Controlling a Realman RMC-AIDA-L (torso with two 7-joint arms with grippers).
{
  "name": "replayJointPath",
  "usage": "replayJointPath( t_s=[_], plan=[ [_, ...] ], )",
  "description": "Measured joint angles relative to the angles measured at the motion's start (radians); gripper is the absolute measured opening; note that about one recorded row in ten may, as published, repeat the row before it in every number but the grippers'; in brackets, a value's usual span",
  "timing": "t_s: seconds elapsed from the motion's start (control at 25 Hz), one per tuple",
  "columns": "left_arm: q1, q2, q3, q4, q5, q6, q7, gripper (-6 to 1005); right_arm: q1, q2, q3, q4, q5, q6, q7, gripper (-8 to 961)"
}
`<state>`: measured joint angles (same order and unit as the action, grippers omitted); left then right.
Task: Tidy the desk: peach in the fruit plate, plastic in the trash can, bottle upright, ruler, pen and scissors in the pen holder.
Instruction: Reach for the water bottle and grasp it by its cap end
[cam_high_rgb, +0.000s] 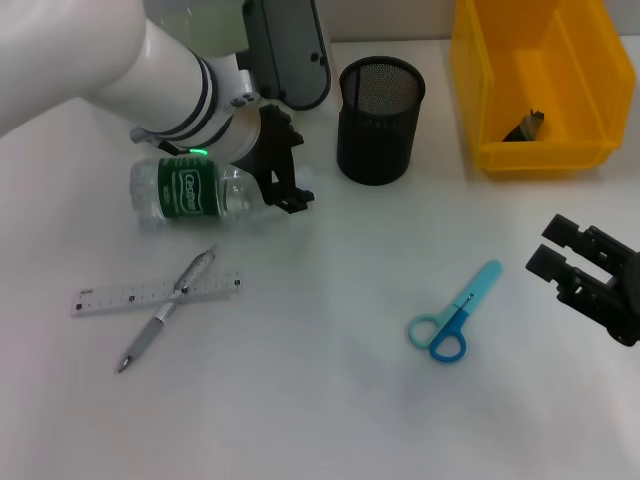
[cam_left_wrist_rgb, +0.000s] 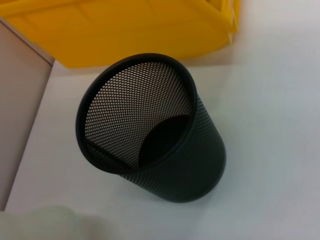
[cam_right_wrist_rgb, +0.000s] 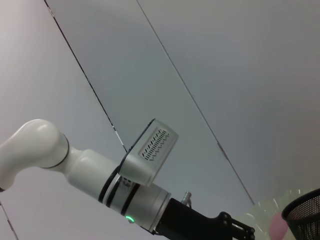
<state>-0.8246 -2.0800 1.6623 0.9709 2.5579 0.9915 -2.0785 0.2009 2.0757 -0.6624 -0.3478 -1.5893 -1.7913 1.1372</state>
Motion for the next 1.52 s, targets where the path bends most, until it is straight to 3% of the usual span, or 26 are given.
replayJointPath(
  t_s=[0.88,1.52],
  plan=[
    [-0.045,0.000,0.075,-0.010,0.065,0.036,-0.081,711,0.000,0.001,0.005,0.054,-0.013,0.012,-0.049,693],
    [-0.051,0.000,0.094,-0.069,0.065,-0.024,-0.081,710,0.009,0.001,0.002,0.063,-0.013,0.013,-0.050,693]
  ],
)
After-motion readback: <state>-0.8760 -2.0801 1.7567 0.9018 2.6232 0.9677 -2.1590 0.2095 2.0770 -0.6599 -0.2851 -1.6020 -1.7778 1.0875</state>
